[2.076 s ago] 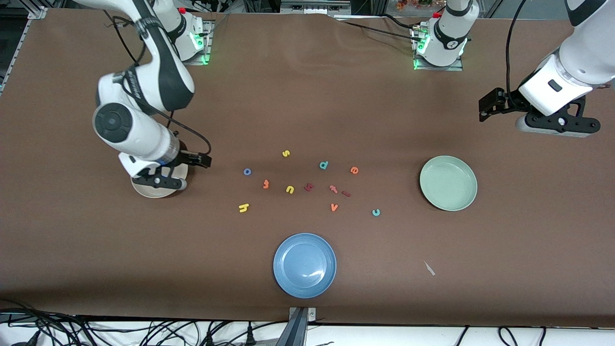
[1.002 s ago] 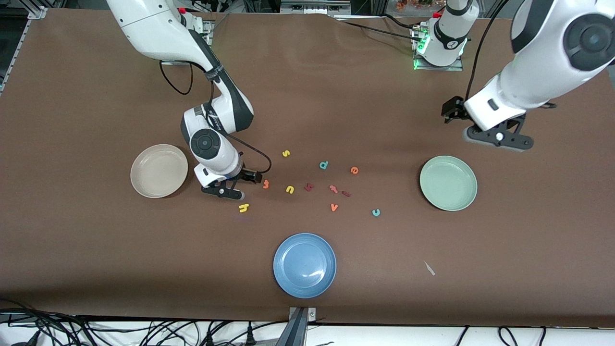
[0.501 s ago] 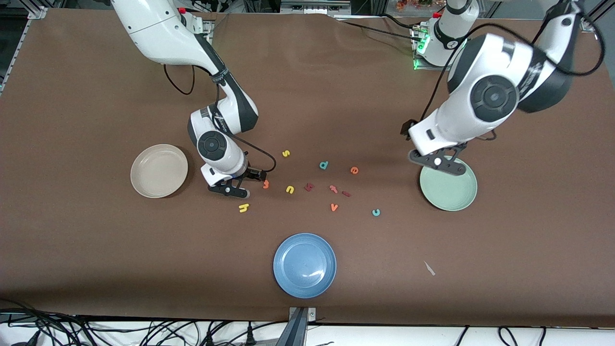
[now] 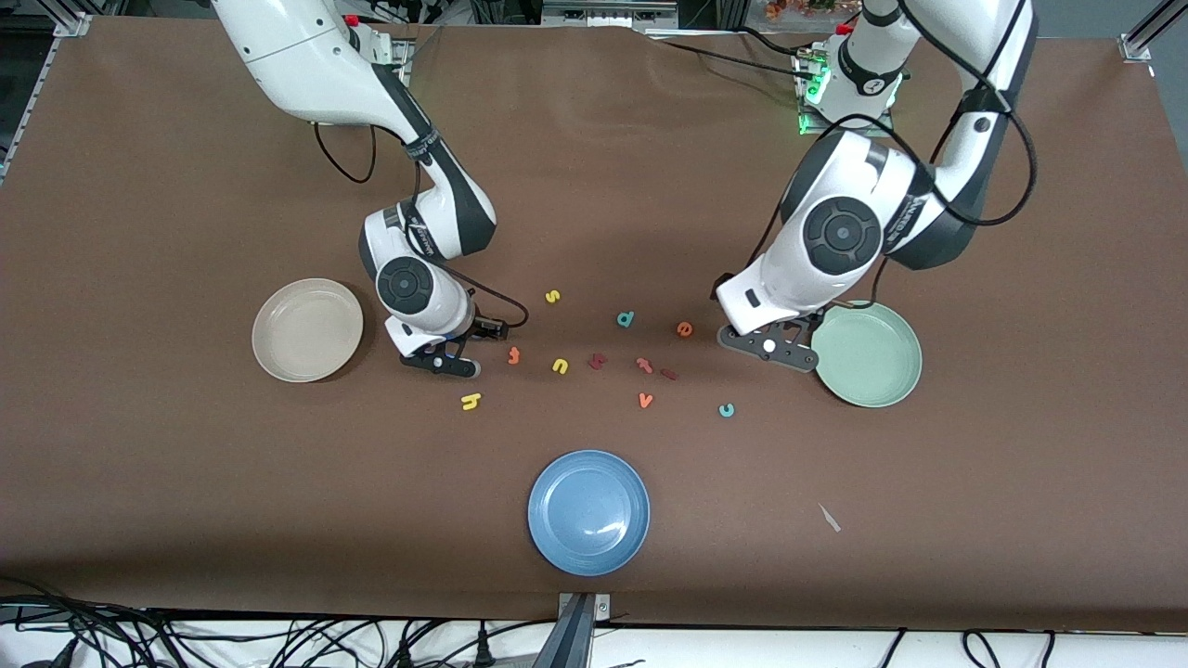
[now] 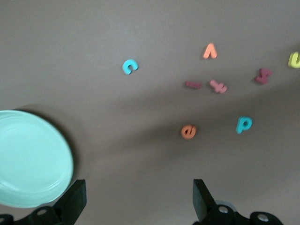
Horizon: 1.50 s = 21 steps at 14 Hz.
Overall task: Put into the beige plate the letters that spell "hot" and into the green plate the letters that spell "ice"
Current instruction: 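Move the right gripper to the blue o while the left gripper reaches the e, then grasp the blue o with the right gripper while the left gripper grasps the e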
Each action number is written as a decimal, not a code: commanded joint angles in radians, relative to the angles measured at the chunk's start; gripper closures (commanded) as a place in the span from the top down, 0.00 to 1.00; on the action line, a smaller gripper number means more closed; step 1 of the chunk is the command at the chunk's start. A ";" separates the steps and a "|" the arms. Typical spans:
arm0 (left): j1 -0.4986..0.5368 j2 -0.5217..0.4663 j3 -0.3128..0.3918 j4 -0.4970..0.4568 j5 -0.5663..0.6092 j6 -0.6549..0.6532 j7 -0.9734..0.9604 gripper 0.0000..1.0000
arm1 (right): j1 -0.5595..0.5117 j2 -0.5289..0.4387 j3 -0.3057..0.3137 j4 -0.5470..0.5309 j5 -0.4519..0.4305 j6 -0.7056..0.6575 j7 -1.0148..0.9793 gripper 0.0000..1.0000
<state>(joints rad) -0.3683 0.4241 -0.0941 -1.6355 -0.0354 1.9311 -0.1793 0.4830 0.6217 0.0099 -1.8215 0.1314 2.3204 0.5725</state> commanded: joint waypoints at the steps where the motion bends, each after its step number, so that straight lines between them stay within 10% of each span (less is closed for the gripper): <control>1: -0.027 0.062 0.010 0.031 -0.046 0.052 -0.055 1.00 | -0.015 -0.047 0.001 -0.055 0.033 0.003 -0.046 0.77; 14: -0.118 0.212 0.007 -0.069 -0.038 0.311 -0.054 0.85 | -0.012 -0.013 0.010 -0.055 0.034 0.080 -0.045 0.71; 21: -0.133 0.234 0.007 -0.126 -0.035 0.387 -0.055 0.49 | -0.006 0.001 0.013 -0.053 0.034 0.099 -0.043 0.59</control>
<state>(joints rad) -0.4846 0.6570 -0.0964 -1.7556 -0.0604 2.3008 -0.2332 0.4757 0.6250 0.0179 -1.8599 0.1441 2.3965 0.5474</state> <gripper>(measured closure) 0.401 0.357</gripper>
